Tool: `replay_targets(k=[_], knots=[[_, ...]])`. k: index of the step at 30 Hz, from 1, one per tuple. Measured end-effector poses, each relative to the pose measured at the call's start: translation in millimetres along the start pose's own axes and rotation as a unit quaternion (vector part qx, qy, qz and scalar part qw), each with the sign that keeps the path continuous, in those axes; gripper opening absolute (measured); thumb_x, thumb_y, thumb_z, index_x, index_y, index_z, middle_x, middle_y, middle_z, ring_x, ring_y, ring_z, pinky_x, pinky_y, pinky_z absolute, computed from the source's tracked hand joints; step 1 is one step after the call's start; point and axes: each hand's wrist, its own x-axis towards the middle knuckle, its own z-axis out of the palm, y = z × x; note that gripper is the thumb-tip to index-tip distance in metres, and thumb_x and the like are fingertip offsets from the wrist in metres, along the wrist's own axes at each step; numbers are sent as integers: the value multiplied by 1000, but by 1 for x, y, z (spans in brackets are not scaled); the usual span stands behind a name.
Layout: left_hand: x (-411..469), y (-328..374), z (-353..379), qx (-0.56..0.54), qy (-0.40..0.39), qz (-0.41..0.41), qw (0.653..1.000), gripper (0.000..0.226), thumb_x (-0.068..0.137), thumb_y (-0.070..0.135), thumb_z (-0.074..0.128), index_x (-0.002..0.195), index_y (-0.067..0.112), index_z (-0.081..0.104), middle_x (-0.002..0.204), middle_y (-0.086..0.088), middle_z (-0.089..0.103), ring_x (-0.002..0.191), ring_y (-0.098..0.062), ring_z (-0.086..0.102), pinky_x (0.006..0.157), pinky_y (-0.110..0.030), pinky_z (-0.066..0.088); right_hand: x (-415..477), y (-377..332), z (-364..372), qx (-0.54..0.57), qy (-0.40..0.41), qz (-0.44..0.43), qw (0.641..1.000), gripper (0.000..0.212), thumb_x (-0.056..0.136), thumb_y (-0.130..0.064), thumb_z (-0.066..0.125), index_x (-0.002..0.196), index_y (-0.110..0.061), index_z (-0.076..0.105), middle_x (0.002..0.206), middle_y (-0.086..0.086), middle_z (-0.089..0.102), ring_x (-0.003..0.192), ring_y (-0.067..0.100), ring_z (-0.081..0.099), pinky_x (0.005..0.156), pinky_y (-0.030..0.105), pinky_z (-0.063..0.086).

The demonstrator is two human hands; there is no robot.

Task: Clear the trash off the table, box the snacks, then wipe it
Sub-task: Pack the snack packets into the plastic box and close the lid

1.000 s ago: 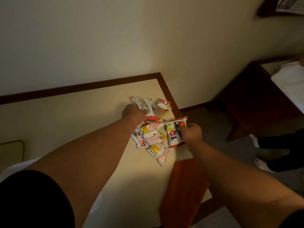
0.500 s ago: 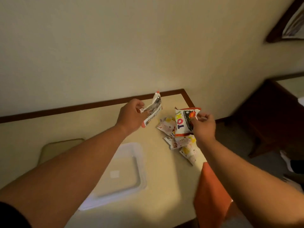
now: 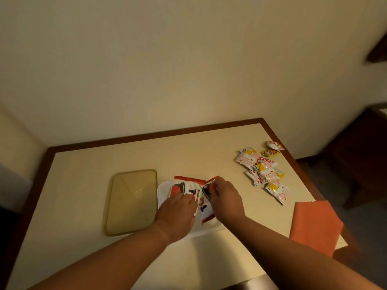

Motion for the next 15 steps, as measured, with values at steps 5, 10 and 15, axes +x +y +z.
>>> replay_targets(k=[5, 10, 15], knots=[[1, 6, 8, -135, -78, -17, 988, 50, 90, 60, 52, 124, 26, 64, 120, 5, 64, 106, -16, 59, 84, -30, 50, 0, 7, 19, -103, -126, -4, 987, 22, 103, -31, 53, 117, -15, 58, 108, 9, 60, 85, 20, 56, 70, 28, 42], [2, -14, 6, -151, -51, -26, 987, 31, 95, 45, 49, 119, 29, 60, 119, 5, 58, 104, -15, 57, 78, -29, 48, 5, 16, 16, -184, -132, -78, 971, 24, 96, -23, 60, 118, -15, 64, 112, 9, 58, 100, 29, 60, 77, 29, 45], [7, -13, 24, -54, -134, -18, 989, 53, 94, 32, 58, 143, 23, 41, 147, -7, 35, 130, -28, 39, 95, -41, 51, 8, 16, 21, -177, -204, -112, 956, 41, 87, -17, 69, 128, -22, 68, 125, 2, 61, 110, 23, 58, 97, 35, 54]])
